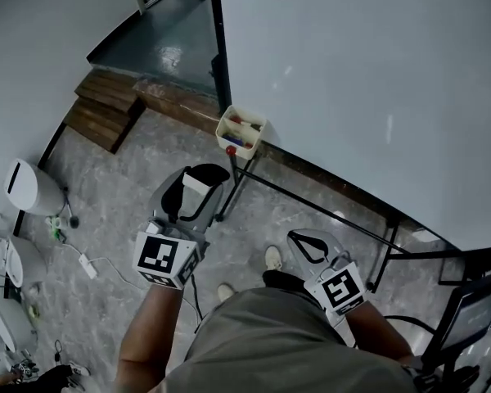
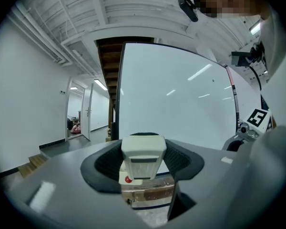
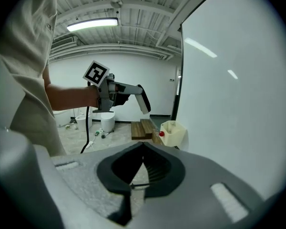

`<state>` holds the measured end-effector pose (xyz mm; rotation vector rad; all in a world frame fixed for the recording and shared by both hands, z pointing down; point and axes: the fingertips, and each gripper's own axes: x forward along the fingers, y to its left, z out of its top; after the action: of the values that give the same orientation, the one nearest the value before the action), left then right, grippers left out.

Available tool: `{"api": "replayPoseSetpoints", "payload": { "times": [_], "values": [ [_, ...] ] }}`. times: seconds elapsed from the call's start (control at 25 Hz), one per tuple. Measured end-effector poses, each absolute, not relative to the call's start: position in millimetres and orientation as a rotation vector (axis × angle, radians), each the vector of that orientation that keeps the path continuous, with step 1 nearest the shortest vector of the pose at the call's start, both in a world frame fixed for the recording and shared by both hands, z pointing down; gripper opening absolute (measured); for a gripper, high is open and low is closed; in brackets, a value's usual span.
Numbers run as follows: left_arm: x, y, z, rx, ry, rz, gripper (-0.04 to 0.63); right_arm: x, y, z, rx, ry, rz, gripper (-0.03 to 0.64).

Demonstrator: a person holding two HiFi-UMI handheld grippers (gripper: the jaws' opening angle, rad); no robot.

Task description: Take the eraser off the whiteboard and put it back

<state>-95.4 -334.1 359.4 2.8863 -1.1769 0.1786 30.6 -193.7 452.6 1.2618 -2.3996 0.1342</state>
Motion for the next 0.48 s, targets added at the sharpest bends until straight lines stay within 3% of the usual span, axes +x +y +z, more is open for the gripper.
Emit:
{"api": "replayPoseSetpoints", "payload": {
  "times": [0.48],
  "values": [
    [-6.7, -435.3, 424.9, 2.844, -1.218, 0.35, 0.267, 133.7, -229.0, 470.0, 1.32, -2.328, 0.221, 0.003]
  ]
}}
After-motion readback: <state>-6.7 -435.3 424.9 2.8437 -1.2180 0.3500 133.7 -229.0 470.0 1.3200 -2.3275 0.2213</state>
